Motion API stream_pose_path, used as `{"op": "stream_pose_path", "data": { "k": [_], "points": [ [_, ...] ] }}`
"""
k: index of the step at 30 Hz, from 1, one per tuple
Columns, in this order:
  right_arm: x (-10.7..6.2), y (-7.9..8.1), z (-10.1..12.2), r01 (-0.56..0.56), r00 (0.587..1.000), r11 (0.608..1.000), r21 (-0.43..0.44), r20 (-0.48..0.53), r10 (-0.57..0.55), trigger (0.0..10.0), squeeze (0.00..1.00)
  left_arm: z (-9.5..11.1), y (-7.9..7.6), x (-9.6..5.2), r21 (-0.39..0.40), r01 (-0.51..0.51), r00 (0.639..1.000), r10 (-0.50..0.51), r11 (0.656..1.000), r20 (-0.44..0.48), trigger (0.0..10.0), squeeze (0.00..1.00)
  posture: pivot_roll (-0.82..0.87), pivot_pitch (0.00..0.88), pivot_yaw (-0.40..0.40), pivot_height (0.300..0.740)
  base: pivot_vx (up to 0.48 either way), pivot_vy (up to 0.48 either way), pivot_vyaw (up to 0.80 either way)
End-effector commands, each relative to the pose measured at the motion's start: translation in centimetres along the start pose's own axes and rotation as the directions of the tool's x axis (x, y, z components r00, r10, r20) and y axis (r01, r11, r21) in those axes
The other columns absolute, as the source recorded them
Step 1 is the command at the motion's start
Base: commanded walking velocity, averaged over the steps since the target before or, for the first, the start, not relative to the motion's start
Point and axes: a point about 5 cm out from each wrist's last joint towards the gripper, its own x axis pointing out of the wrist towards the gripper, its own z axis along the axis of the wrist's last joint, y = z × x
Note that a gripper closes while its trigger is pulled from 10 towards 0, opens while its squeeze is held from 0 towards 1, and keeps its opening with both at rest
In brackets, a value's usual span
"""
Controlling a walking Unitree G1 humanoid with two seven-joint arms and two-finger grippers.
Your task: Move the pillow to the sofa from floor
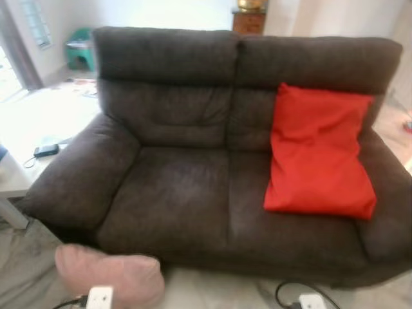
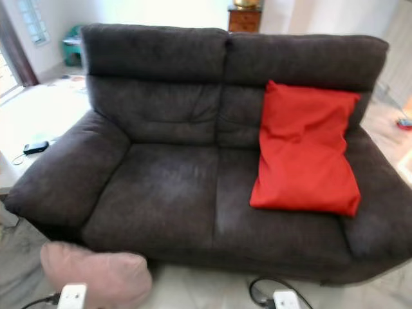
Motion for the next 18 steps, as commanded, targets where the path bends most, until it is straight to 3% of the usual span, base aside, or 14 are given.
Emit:
{"op": "stream_pose_path", "data": {
  "k": [1, 18],
  "points": [
    [0.20, 0.69, 0.77, -0.019, 0.999, 1.000, 0.014, 0.026, 0.019, 10.0, 0.00, -0.11, 0.95, -0.04, 0.012, -0.017, 1.000, 0.017, 1.000, -0.014, 10.0, 0.00, 0.07, 0.034, 0.005, 0.740, 0.000, 0.322, 0.00],
    [0.24, 0.94, 1.15, -0.038, 0.998, 0.998, 0.043, 0.055, 0.036, 10.0, 0.00, -0.72, 1.03, -0.17, 0.010, -0.017, 0.999, 0.017, 1.000, -0.042, 10.0, 0.00, 0.07, 0.050, 0.003, 0.740, 0.000, 0.324, 0.00]
  ]
}}
